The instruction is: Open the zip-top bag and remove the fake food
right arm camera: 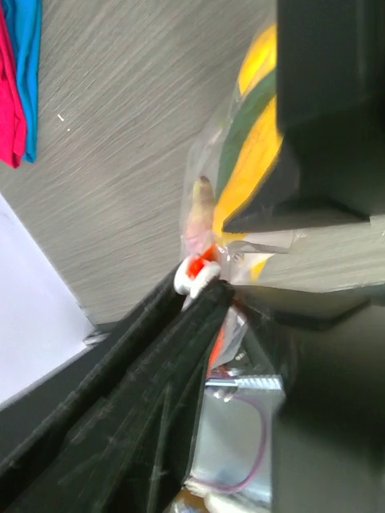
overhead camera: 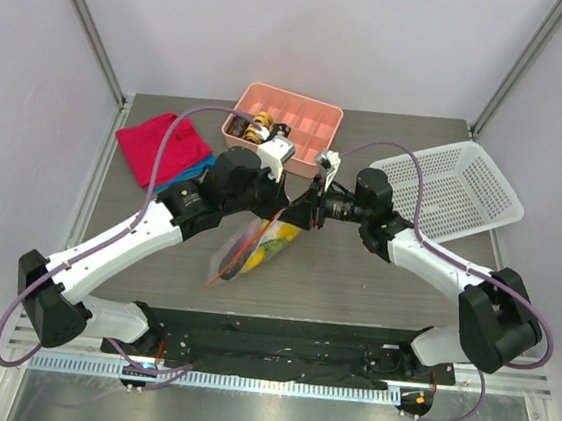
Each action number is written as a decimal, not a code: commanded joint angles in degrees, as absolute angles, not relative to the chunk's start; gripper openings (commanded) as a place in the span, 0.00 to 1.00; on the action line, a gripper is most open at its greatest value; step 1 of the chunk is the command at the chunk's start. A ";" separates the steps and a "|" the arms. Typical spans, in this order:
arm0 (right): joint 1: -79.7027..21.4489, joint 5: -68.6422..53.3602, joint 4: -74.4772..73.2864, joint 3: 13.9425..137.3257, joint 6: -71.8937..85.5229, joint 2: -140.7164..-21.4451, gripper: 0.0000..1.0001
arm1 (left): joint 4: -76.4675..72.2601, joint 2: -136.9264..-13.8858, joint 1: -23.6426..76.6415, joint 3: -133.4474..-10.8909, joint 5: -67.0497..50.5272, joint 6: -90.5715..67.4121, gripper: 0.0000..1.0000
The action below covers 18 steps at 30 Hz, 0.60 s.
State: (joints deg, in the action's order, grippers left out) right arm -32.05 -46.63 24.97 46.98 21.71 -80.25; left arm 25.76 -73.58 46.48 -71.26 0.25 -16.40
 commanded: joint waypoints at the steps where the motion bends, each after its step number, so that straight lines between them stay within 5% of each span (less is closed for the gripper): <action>1: -32.43 -50.97 21.55 50.18 14.52 -77.43 0.53 | 25.49 -72.42 45.44 -72.95 -4.03 -14.15 0.00; 4: -32.52 -52.46 17.33 52.20 9.59 -77.87 0.59 | 25.75 -71.81 45.00 -72.86 -6.85 -13.27 0.00; 6: -32.43 -54.31 16.96 53.17 8.44 -78.92 0.53 | 26.10 -71.63 44.56 -73.04 -7.73 -13.27 0.00; 9: -32.43 -56.34 17.22 54.14 8.79 -80.50 0.20 | 26.28 -71.54 44.30 -72.95 -8.52 -13.01 0.00; 12: -32.43 -55.81 17.84 53.70 9.14 -80.60 0.01 | 26.80 -71.37 44.03 -73.04 -9.14 -12.66 0.00; 18: -32.08 -50.21 18.98 52.04 10.28 -79.63 0.01 | 27.42 -69.53 43.68 -71.63 -8.97 -12.30 0.00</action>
